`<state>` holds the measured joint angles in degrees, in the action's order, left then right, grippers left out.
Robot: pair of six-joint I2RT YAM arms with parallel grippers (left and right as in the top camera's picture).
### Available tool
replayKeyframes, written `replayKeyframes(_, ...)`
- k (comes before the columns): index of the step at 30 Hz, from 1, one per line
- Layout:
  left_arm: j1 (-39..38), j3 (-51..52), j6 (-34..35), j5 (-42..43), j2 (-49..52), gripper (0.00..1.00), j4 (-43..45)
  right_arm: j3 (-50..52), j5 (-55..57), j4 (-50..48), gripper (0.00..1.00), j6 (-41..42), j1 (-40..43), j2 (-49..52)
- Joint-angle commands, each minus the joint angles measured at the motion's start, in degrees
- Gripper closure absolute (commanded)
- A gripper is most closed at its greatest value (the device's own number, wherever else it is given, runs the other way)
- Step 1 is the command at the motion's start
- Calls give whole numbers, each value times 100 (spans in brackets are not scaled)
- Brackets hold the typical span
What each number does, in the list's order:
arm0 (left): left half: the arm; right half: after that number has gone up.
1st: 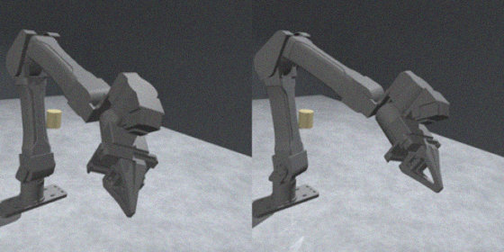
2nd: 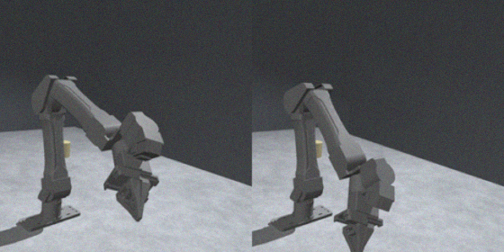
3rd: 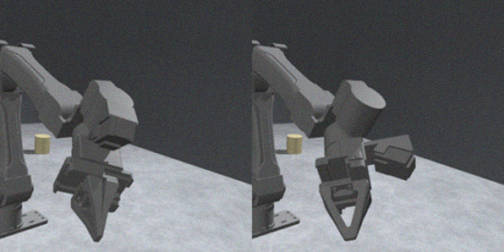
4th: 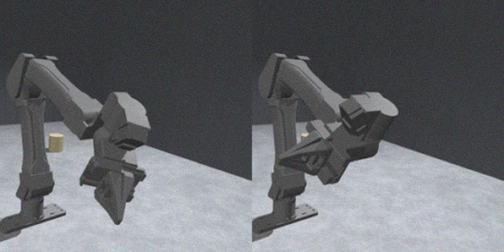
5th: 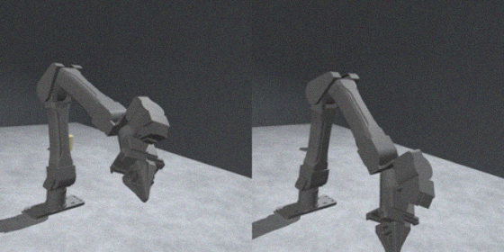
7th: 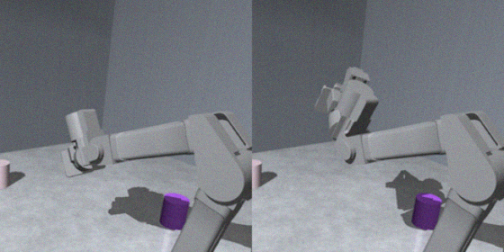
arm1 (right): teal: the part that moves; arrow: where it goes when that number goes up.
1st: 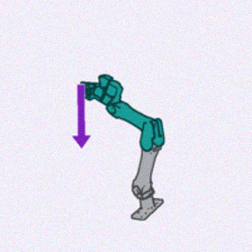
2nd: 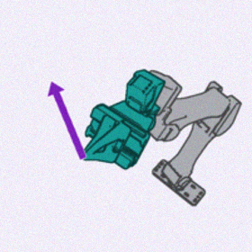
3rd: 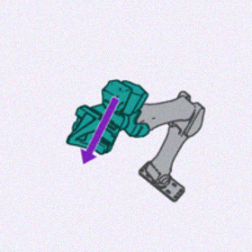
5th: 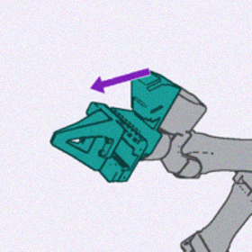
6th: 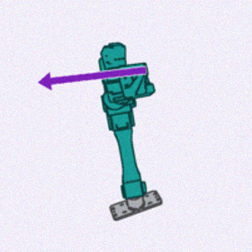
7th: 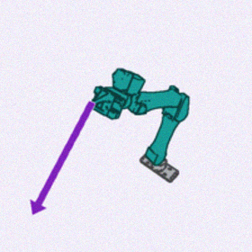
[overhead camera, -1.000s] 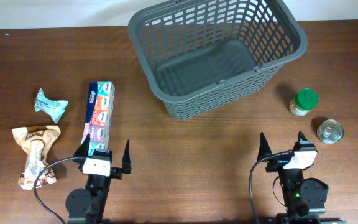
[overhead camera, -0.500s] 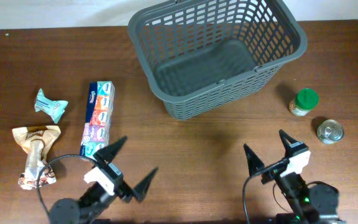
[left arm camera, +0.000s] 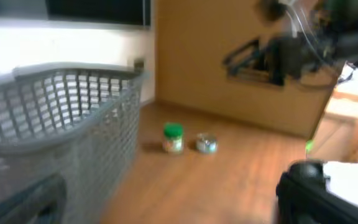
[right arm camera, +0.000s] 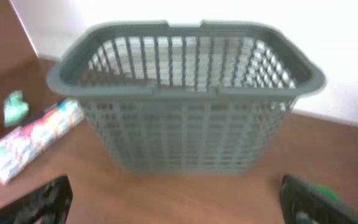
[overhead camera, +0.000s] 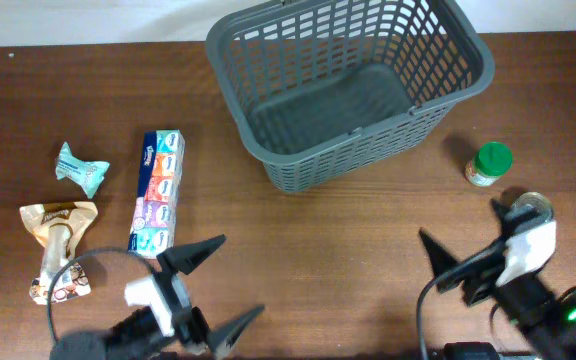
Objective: Pack container
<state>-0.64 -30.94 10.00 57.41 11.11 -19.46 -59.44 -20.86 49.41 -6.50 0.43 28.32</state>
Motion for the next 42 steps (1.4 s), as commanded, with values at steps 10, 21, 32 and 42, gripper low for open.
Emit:
replayKeyframes(10,33,-516,313,-1102,492,1,-914,-4087,9,2531,1,140,-42,2817)
replayKeyframes(21,-896,-1867,2315,-1497,1941,0,-802,-4673,39,2129,1,275,-42,3036)
replayKeyframes(32,-4605,-4282,1611,-5705,4680,0,-2667,-6951,269,3919,1,546,-42,4688)
replayKeyframes(42,-5508,-4612,1248,-6151,6126,0,-3438,-7086,203,4636,1,546,-42,5497)
